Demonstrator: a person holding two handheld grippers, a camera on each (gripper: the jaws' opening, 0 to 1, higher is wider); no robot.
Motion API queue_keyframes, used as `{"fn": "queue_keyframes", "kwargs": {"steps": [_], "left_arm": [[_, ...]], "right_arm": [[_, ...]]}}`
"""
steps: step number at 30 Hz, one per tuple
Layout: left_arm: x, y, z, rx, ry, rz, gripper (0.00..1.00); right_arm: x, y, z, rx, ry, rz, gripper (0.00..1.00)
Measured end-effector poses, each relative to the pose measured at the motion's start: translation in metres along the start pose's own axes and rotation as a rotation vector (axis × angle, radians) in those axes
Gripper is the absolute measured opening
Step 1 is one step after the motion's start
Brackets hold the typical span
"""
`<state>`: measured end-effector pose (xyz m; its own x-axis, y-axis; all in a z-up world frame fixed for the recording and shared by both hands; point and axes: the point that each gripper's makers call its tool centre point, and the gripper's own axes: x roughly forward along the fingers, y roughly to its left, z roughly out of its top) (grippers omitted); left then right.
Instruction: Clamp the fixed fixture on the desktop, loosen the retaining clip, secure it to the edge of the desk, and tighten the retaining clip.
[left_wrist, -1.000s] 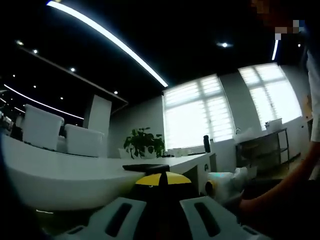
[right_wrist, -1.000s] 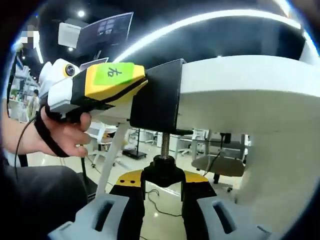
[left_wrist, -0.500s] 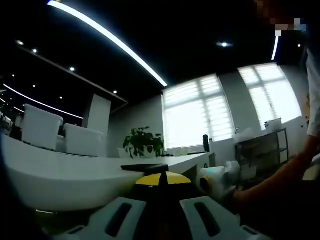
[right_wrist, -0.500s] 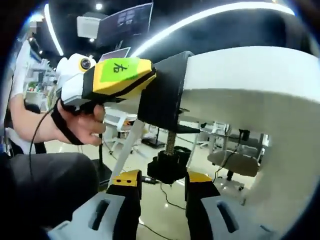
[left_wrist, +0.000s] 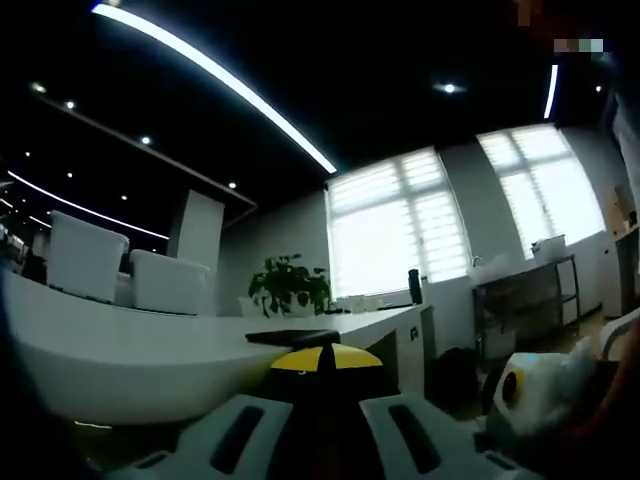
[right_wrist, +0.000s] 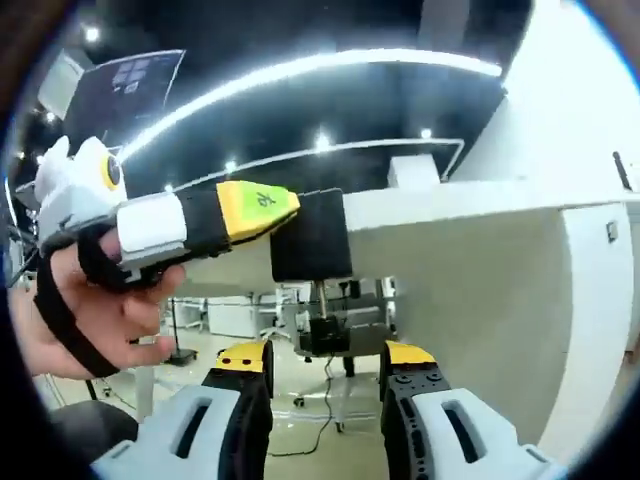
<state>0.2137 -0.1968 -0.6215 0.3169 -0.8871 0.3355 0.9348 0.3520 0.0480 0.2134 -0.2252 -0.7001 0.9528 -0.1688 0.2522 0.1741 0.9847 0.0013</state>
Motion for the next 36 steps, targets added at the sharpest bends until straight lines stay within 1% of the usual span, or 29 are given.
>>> {"fn": "queue_keyframes", "kwargs": {"steps": [3,5,7,10,12,14,15,18,20,21,22,23,24,26,27,28,29,30,33,36], "left_arm": [[0.000,0.000,0.000,0.001,-0.001,0.000,0.03],[0.001,0.001,0.000,0.002,0.000,-0.001,0.03],[0.001,0.001,0.000,0.002,-0.001,-0.001,0.03],[0.001,0.001,0.000,-0.001,-0.003,-0.003,0.03],[0.001,0.002,0.000,-0.004,-0.004,-0.003,0.03],[0.001,0.002,0.000,-0.004,-0.005,-0.004,0.03],[0.002,0.002,0.000,-0.006,-0.006,-0.004,0.03],[0.001,0.001,0.000,-0.006,-0.007,-0.005,0.03],[0.001,0.001,0.000,-0.009,-0.007,-0.006,0.03],[0.001,0.001,0.000,-0.009,-0.008,-0.006,0.03],[0.001,0.001,0.000,-0.010,-0.008,-0.006,0.03],[0.001,0.001,0.000,-0.011,-0.008,-0.006,0.03],[0.001,0.001,0.000,-0.011,-0.008,-0.006,0.03],[0.001,0.001,0.000,-0.012,-0.009,-0.006,0.03],[0.001,0.001,0.000,-0.015,-0.010,-0.007,0.03],[0.001,0.001,0.000,-0.016,-0.011,-0.008,0.03],[0.001,0.001,-0.001,-0.018,-0.012,-0.009,0.03],[0.001,0.001,-0.001,-0.020,-0.011,-0.011,0.03],[0.002,0.000,-0.003,-0.024,-0.008,-0.010,0.03],[0.002,0.000,-0.003,-0.026,-0.007,-0.009,0.03]], "right_arm": [[0.012,0.001,-0.005,0.007,0.023,-0.011,0.41],[0.020,-0.005,-0.016,0.011,0.067,-0.038,0.40],[0.027,-0.008,-0.021,0.033,0.075,-0.043,0.40],[0.036,-0.008,-0.021,0.033,0.065,-0.050,0.37],[0.040,-0.006,-0.020,0.041,0.065,-0.046,0.33],[0.041,-0.003,-0.016,0.030,0.070,-0.026,0.25],[0.043,-0.002,-0.016,0.005,0.072,-0.016,0.25],[0.050,-0.001,-0.019,-0.024,0.080,0.021,0.25],[0.049,0.006,-0.020,-0.035,0.076,0.089,0.25],[0.050,0.007,-0.021,-0.021,0.070,0.147,0.25],[0.051,0.007,-0.021,-0.012,0.067,0.179,0.25],[0.049,0.009,-0.020,-0.010,0.061,0.245,0.25],[0.049,0.010,-0.020,-0.005,0.060,0.292,0.25],[0.049,0.012,-0.020,-0.030,0.057,0.373,0.25],[0.049,0.015,-0.020,-0.023,0.057,0.408,0.25],[0.050,0.017,-0.021,0.002,0.063,0.453,0.25],[0.052,0.018,-0.021,0.002,0.067,0.494,0.25],[0.053,0.021,-0.022,0.023,0.077,0.563,0.25],[0.053,0.025,-0.024,0.062,0.093,0.700,0.26],[0.052,0.026,-0.026,0.085,0.109,0.791,0.26]]}}
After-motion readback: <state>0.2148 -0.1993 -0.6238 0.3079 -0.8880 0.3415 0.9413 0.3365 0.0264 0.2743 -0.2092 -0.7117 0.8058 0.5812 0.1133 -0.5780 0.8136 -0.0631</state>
